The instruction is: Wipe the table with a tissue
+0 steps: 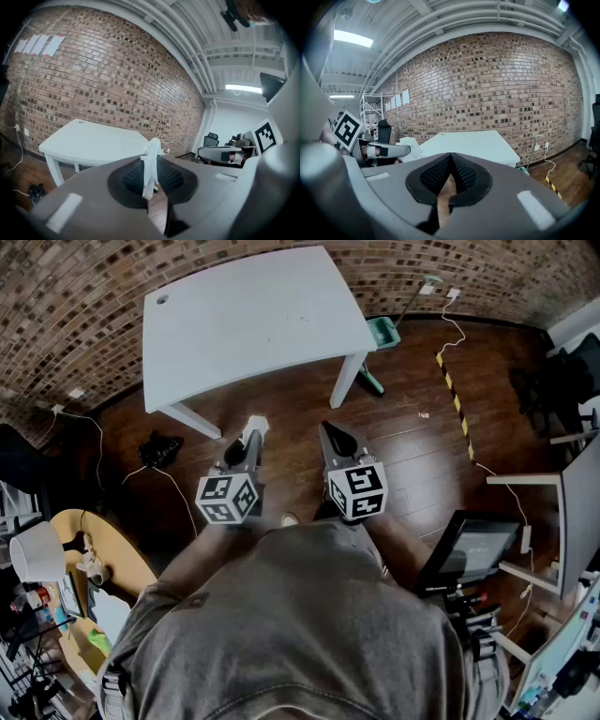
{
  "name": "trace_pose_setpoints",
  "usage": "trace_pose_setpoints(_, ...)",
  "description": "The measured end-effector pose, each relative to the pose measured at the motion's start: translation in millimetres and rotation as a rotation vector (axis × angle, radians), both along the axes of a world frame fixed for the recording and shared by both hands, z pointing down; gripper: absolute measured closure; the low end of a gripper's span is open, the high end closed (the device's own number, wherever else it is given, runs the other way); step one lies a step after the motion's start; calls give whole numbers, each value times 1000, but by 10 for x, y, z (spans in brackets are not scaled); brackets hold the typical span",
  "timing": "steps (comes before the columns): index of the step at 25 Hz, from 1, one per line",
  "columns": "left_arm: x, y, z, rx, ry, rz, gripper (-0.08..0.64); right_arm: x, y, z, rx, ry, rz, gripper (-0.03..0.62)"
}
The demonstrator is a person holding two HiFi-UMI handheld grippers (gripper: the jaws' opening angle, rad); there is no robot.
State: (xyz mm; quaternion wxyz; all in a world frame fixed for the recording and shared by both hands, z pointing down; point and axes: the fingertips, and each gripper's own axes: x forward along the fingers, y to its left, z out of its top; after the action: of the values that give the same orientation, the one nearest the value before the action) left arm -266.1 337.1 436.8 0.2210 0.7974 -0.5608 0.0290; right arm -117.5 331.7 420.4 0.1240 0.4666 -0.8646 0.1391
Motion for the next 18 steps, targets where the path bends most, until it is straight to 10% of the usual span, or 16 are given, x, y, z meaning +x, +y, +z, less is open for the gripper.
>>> trace_pose_setpoints(18,576,-1316,93,-83,-67,-193,520,783,-1578,197,-66,-33,-140,578)
